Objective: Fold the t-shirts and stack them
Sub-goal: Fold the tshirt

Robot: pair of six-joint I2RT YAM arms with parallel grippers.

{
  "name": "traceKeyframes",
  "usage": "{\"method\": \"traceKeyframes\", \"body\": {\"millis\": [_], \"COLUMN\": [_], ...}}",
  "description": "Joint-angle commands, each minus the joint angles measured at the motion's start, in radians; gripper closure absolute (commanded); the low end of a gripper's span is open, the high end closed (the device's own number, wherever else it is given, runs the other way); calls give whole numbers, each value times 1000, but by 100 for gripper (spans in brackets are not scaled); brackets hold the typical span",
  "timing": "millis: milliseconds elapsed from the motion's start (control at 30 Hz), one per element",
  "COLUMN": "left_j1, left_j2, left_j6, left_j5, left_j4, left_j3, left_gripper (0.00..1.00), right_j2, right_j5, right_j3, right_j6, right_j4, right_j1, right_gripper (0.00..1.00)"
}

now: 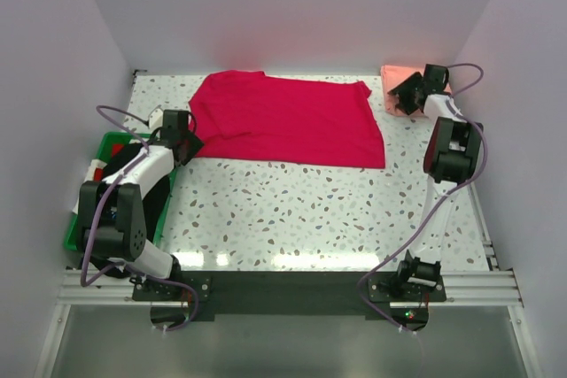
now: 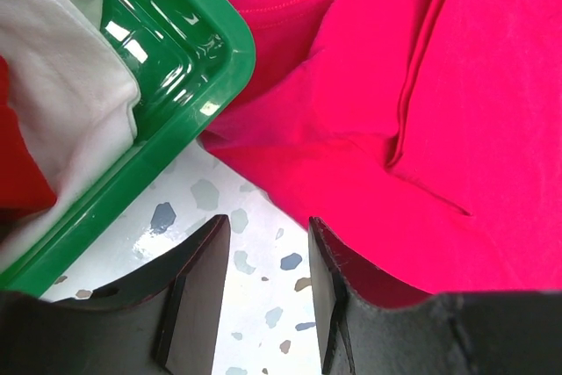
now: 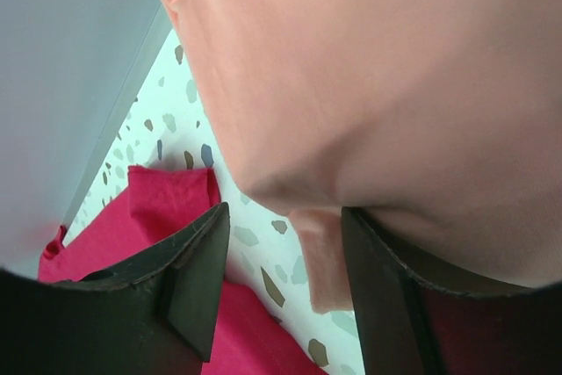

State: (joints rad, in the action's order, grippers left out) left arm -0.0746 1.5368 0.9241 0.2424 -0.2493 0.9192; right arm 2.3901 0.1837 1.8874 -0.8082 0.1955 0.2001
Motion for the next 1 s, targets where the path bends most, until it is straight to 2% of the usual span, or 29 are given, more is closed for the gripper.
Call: {"method": "traceKeyframes", "body": {"millis": [0,167,267,300,400,533,700,967], "left_j1": [1,1,1,1,-1,1,1,2], "left_j2": [-41,-35,-17,-3,26,62,86,88], "left_j6": [4,22,39,41,45,42,47,36], "left_j5": [46,100,144,147,169,213,245,265], "left_j4": [15,-4,-16,-13,-13,-33,-38,-53], "left_j3": [12,13,17,15,29,61,79,98], "left_gripper": [54,53,52,51,51,51,51,50], "right_j2": [-54,-205,-347,-432,-547,-707,-773,-756], "right_j5": [31,10,-30,-53,-69,-122,-153,-194], "right_j3": [45,-34,-192,-305,-538,-743,-924,-964], "right_j6": [61,105,133,135,119,129,129,142], "right_j4": [67,149,180,168,118,84,48,44], "right_j1": [4,-24,-57,-65,-94,-154,-171,-171], "right_gripper": [42,41,41,41,41,41,42,45]}}
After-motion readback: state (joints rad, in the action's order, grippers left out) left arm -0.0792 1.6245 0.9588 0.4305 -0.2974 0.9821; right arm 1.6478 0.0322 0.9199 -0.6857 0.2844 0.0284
